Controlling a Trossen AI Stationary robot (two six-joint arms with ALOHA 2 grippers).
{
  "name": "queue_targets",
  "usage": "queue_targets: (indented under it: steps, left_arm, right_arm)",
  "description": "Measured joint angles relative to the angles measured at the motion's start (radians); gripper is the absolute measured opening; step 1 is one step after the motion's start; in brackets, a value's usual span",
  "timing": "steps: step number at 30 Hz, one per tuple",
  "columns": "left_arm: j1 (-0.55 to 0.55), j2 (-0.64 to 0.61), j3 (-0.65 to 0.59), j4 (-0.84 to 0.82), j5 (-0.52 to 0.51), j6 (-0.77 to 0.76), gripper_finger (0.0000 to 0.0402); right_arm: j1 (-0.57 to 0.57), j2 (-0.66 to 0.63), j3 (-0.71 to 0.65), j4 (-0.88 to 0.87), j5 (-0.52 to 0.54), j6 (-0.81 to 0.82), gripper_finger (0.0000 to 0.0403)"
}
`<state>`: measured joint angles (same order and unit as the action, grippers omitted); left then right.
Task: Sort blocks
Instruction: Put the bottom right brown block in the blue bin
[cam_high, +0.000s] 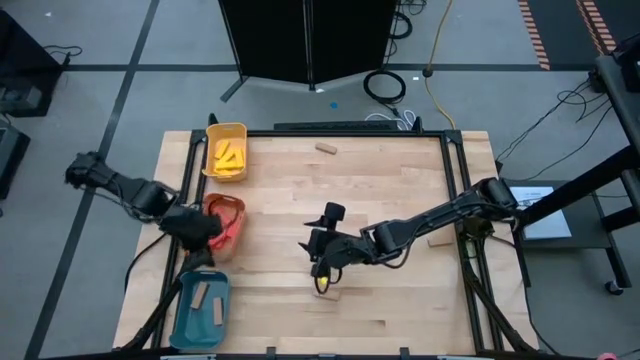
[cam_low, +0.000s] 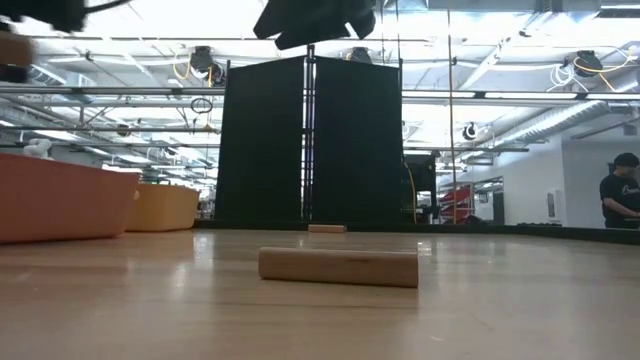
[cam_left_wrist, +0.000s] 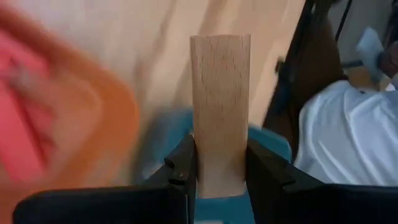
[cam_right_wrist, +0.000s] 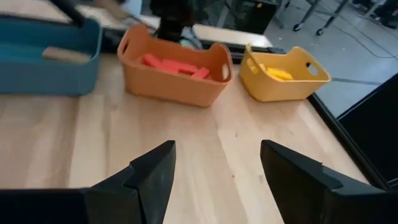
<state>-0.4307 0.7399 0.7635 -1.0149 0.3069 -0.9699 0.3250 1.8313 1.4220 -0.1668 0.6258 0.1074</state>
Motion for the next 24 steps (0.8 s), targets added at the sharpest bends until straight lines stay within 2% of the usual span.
queue_targets:
  steps: [3, 7, 12, 17, 21, 24]
  left_arm:
    - [-0.149, 0.005, 0.0, 0.009, -0.018, -0.184, 0.0086]
    - [-0.342, 0.045, 0.0, 0.013, -0.121, -0.404, 0.0086]
    - [-0.532, 0.162, 0.0, 0.062, -0.146, -0.581, 0.0086]
    - [-0.634, 0.313, 0.0, 0.198, -0.157, -0.589, 0.0086]
    - [-0.662, 0.41, 0.0, 0.196, -0.157, -0.546, 0.0086]
    - [-0.672, 0.456, 0.0, 0.196, -0.151, -0.468, 0.0101]
  right_arm:
    - [-0.02, 0.0, 0.0, 0.03, 0.0, 0.0, 0.0228]
    - [-0.032, 0.0, 0.0, 0.028, -0.003, 0.024, 0.0228]
    - [-0.032, 0.0, 0.0, 0.03, -0.003, 0.071, 0.0228]
    - [-0.032, 0.0, 0.0, 0.043, -0.003, 0.164, 0.0228]
    - [-0.03, 0.0, 0.0, 0.063, -0.003, 0.249, 0.0228]
    - [-0.021, 0.0, 0.0, 0.082, -0.003, 0.296, 0.0228]
